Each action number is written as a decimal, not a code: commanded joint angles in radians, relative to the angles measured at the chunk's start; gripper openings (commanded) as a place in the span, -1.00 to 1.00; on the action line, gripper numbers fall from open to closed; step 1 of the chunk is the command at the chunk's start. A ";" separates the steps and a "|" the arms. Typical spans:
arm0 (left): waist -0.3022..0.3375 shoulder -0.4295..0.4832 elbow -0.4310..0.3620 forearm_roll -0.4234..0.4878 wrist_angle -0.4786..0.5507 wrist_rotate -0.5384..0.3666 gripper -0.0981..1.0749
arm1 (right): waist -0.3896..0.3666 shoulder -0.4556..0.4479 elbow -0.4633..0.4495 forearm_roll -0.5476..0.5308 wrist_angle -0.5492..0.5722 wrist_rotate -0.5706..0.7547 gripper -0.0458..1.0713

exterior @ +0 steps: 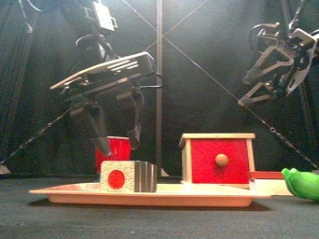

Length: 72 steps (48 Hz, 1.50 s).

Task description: Grab sushi roll

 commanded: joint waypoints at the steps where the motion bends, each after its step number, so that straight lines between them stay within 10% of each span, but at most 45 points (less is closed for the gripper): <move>1: -0.002 -0.026 -0.011 0.003 0.002 -0.002 0.55 | -0.002 0.002 -0.009 0.002 -0.005 -0.002 0.92; 72: 0.005 0.095 -0.115 -0.008 -0.048 0.112 0.57 | -0.002 0.002 -0.009 -0.003 -0.005 -0.002 0.92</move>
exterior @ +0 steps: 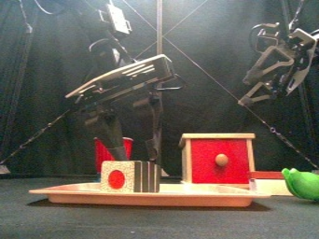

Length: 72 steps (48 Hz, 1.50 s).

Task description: Grab sushi roll

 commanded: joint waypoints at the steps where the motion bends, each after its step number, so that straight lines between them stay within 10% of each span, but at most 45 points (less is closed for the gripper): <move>1: 0.005 0.000 -0.035 -0.014 -0.003 0.018 0.57 | -0.002 0.002 -0.009 0.000 -0.005 -0.002 0.92; 43: 0.034 0.034 -0.021 -0.100 0.006 0.063 0.52 | -0.002 0.002 -0.012 -0.002 -0.005 -0.002 0.92; 72: 0.031 -0.025 -0.023 -0.094 0.049 0.061 0.00 | -0.002 0.002 -0.012 -0.002 -0.005 -0.002 0.92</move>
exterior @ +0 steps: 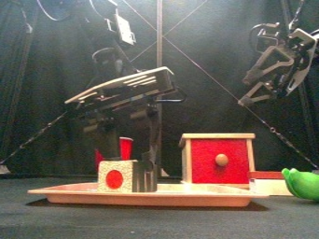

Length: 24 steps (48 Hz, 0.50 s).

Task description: Grab sushi roll

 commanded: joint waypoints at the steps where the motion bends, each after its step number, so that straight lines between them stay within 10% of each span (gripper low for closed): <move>1: -0.002 -0.049 -0.011 0.008 0.029 -0.002 0.00 | -0.002 0.002 -0.012 0.000 -0.003 -0.002 0.92; 24: -0.011 -0.061 -0.018 0.011 0.078 -0.002 0.00 | -0.002 0.002 -0.012 0.002 -0.003 -0.002 0.92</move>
